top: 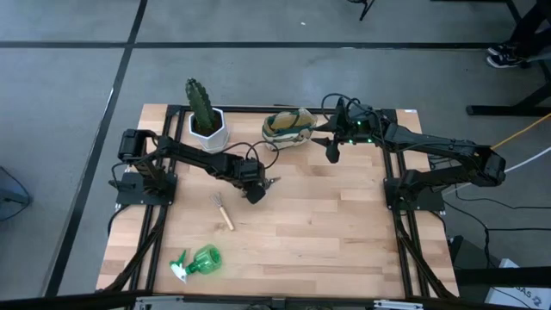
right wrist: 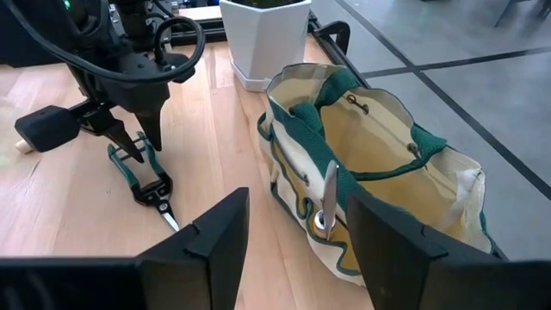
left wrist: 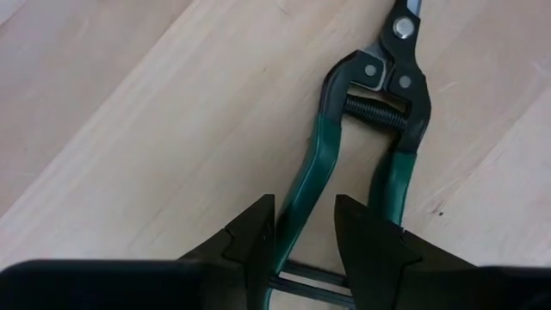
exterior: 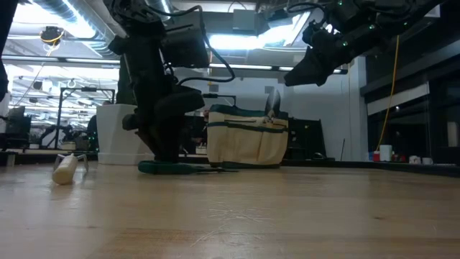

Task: Pick & Place Garden tools in Gardening bag
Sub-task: Put the shear scissors into the gardening bag

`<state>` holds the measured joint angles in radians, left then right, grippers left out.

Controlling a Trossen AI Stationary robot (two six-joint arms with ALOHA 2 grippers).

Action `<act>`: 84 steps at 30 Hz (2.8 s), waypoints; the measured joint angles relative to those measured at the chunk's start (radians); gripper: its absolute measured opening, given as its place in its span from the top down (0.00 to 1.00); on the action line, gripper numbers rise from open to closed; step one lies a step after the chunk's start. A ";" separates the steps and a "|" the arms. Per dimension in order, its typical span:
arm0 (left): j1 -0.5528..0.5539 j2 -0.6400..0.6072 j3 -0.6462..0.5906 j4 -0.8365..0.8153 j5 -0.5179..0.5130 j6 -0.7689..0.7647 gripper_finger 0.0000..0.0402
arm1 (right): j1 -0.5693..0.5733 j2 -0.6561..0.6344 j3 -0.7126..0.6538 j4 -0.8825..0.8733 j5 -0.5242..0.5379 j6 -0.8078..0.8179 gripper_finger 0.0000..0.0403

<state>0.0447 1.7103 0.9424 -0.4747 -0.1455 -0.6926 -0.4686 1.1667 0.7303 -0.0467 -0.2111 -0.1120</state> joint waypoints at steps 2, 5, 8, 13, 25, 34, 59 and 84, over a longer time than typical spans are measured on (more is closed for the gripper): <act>0.000 0.000 -0.008 0.001 0.001 0.000 0.71 | 0.000 0.000 0.000 -0.001 0.000 0.000 0.51; 0.000 0.000 -0.029 0.008 0.008 0.000 0.71 | 0.000 0.000 0.000 -0.005 0.000 0.000 0.51; 0.000 -0.001 -0.048 0.016 0.009 0.000 0.71 | 0.000 0.000 0.000 -0.011 0.000 0.000 0.51; 0.000 -0.002 -0.051 0.016 0.001 0.005 0.71 | 0.000 0.000 0.000 -0.011 0.000 0.000 0.51; 0.000 -0.001 -0.053 0.040 -0.022 0.177 0.81 | 0.000 0.000 0.000 -0.011 -0.001 0.011 0.51; 0.001 0.001 -0.055 0.076 -0.009 0.227 0.94 | 0.000 0.000 0.000 -0.011 -0.001 0.019 0.51; 0.002 -0.007 -0.047 0.228 -0.175 0.405 0.94 | 0.010 0.000 0.000 -0.024 -0.001 0.055 0.51; -0.123 -0.276 -0.019 0.493 -0.342 0.670 0.94 | 0.026 0.000 0.000 0.115 0.000 -0.011 0.51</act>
<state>-0.0784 1.4345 0.9234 0.0185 -0.4873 -0.0224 -0.4431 1.1667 0.7300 0.0682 -0.2111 -0.1231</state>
